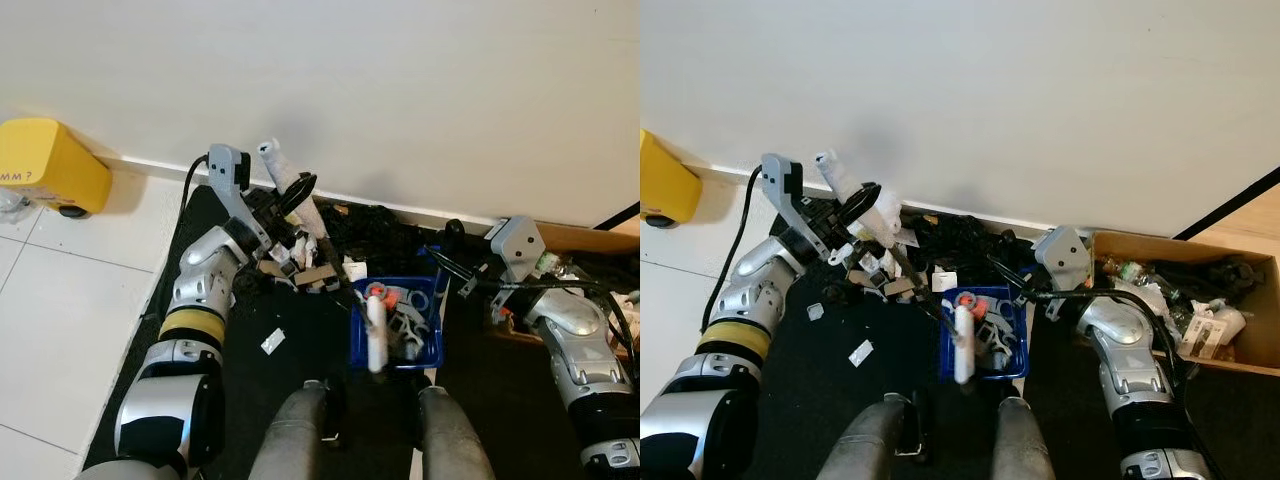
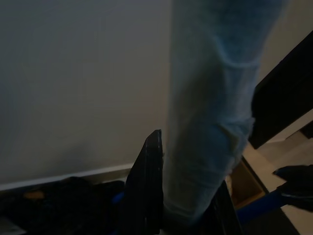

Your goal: Sweep floor

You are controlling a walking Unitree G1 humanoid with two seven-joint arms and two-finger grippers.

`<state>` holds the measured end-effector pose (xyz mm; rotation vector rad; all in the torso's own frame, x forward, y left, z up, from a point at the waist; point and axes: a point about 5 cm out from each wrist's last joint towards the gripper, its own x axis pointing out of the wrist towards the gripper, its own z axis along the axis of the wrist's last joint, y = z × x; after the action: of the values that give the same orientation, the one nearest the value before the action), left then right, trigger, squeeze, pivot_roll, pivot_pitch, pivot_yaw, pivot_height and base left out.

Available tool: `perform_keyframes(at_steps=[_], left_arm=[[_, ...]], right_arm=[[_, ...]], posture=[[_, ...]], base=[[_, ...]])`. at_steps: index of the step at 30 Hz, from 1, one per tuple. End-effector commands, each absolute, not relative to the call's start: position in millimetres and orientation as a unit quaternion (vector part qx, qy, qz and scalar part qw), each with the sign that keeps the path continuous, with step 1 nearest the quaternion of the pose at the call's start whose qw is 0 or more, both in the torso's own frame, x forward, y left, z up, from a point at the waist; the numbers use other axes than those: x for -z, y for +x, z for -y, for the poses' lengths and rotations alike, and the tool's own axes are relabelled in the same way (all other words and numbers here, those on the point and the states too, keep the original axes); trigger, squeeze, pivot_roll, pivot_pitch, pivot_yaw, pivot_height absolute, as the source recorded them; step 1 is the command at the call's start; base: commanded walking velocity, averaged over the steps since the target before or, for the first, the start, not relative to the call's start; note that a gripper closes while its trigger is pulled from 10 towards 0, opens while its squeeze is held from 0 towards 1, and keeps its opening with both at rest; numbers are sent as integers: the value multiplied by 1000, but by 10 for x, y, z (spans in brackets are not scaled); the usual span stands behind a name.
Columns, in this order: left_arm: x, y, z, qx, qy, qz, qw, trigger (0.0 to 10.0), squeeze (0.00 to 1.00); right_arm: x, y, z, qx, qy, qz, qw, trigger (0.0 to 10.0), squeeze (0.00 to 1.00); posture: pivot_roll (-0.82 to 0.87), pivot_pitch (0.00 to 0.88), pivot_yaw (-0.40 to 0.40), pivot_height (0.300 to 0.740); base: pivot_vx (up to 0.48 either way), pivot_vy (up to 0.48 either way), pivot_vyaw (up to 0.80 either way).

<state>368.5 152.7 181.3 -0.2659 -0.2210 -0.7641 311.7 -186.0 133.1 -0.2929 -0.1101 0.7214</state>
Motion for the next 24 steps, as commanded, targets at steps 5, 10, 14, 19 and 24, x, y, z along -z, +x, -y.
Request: perform_keyframes(at_steps=[5, 10, 14, 19, 24], left_arm=[[-1983, 3638, -1621, 380, -130, 139, 905, 10000, 0], [-2155, 3503, -1798, 395, -98, 139, 903, 10000, 0], [-2237, 3254, -1890, 412, -74, 116, 901, 10000, 0], [-2189, 3035, -2009, 353, -23, 39, 934, 10000, 0], [-2282, 3035, -2201, 267, -35, 40, 962, 10000, 0]], right_arm=[[-957, 2986, 1750, -382, -91, -21, 919, 10000, 0], [-943, 2963, 1786, -372, -86, -19, 924, 10000, 0], [-912, 2945, 1807, -359, -79, -17, 930, 10000, 0], [-889, 2933, 1821, -335, -53, -9, 941, 10000, 0], [-920, 2900, 1827, -304, -15, 13, 952, 10000, 0]], posture=[[106, 406, 125, 740], [130, 389, 144, 740], [153, 369, 156, 740], [195, 325, 168, 740], [206, 290, 179, 740]], base=[[0, 0, 0], [0, 0, 0], [0, 0, 0], [0, 0, 0], [0, 0, 0]])
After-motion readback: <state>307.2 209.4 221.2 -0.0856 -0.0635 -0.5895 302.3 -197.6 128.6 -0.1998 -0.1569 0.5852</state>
